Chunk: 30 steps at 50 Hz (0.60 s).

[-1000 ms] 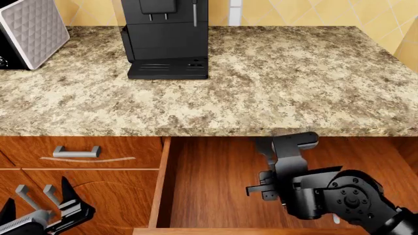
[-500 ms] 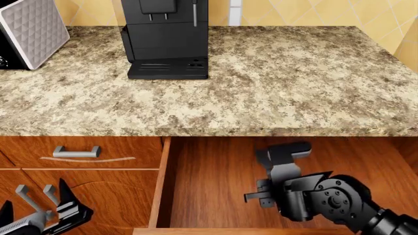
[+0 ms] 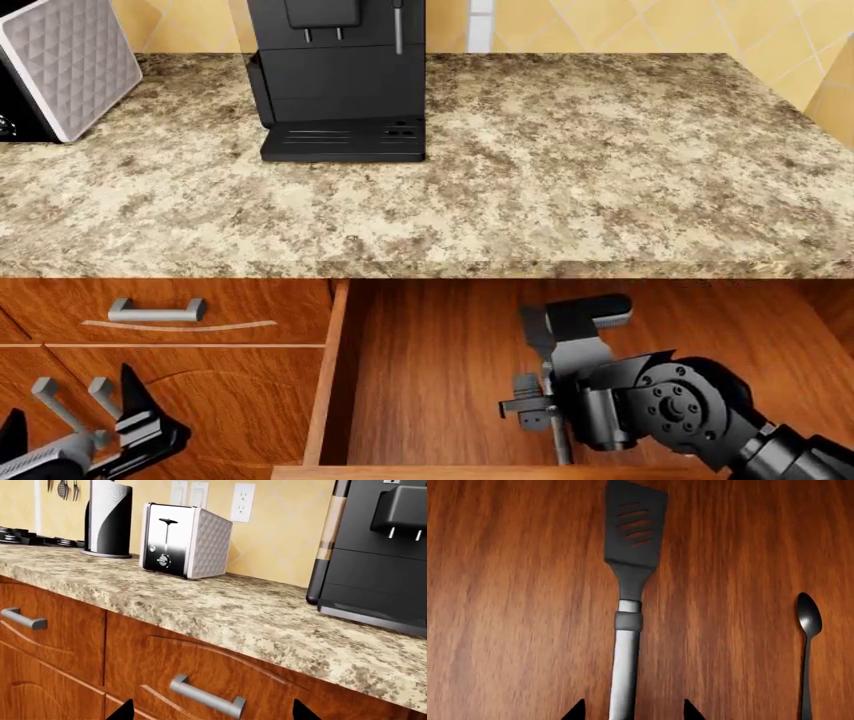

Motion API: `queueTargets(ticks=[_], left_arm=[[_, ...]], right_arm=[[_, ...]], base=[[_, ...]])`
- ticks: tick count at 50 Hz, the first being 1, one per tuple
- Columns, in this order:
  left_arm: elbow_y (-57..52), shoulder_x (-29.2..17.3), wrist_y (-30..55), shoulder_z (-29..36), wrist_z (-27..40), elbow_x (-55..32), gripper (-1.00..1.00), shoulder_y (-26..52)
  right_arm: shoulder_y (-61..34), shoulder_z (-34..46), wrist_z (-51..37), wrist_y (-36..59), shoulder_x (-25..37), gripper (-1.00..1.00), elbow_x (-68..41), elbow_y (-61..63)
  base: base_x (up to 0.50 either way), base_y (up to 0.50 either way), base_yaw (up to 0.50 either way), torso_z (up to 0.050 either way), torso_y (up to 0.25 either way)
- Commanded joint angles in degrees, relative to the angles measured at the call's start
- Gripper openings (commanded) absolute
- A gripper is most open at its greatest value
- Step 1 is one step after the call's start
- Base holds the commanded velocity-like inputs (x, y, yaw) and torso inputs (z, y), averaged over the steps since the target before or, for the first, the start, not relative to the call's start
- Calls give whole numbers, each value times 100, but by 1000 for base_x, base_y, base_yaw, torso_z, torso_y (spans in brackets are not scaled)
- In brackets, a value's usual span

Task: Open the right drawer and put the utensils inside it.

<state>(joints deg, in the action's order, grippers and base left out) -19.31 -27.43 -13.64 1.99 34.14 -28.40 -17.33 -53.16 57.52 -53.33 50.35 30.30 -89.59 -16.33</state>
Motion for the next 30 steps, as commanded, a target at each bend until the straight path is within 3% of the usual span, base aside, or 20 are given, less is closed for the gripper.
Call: queueTargets(ticks=[1,30], left_arm=[[-18,-11,29,14,10,2,100,25],[-51,-30,128,77,47,38,100,106]], right_arm=[[-48,-34,-18,66,49,100,-50,41],[-121,-950,-1576,-27,1389,100,-1345,2979]], base=[[0,0,0,0,0],[0,0,0,0,0]])
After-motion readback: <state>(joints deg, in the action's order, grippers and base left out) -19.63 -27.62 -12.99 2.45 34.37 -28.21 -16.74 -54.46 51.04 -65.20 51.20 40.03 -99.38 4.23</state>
